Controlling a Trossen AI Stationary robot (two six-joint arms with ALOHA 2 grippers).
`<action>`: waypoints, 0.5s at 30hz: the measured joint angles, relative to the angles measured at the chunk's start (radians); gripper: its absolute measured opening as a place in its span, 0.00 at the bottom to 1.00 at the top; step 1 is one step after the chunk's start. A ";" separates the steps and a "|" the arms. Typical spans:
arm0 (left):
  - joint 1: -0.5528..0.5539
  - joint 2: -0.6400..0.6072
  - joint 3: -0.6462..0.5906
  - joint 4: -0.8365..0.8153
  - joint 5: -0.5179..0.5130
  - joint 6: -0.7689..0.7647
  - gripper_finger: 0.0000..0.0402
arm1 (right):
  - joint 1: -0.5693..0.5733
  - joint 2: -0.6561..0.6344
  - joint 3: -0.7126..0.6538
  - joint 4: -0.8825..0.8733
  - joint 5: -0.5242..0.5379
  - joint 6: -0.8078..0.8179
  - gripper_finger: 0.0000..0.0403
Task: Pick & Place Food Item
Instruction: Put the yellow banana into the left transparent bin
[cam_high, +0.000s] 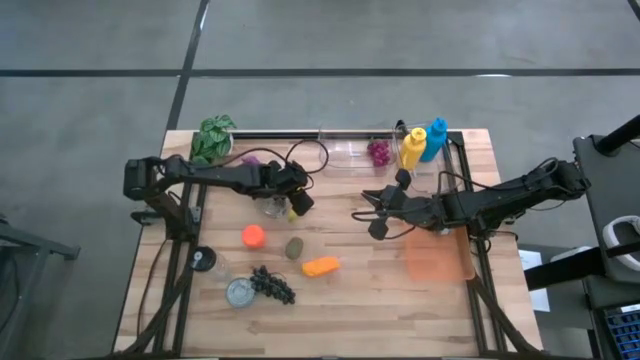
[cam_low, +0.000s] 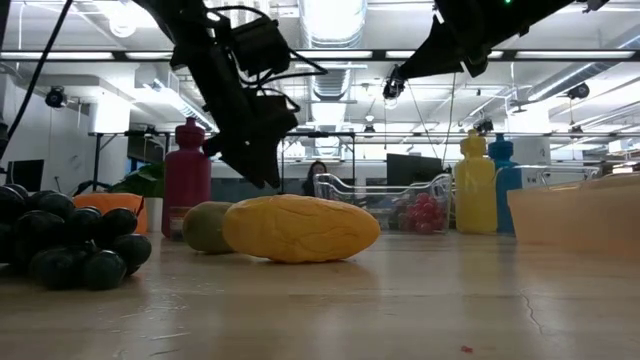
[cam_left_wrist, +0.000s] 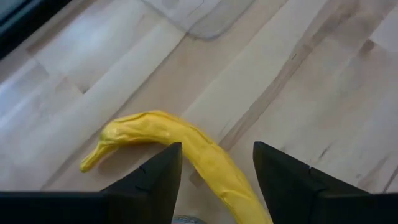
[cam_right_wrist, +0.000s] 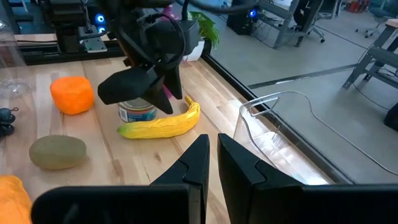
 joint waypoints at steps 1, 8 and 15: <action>0.000 0.000 -0.008 0.008 0.000 -0.006 0.49 | 0.000 0.000 0.000 0.000 0.000 0.000 0.07; 0.000 0.000 -0.054 0.092 0.040 -0.024 0.48 | 0.000 0.000 0.000 0.003 0.000 0.000 0.07; 0.000 0.000 -0.059 0.102 0.042 -0.025 0.51 | 0.000 0.000 0.000 0.008 0.000 0.000 0.07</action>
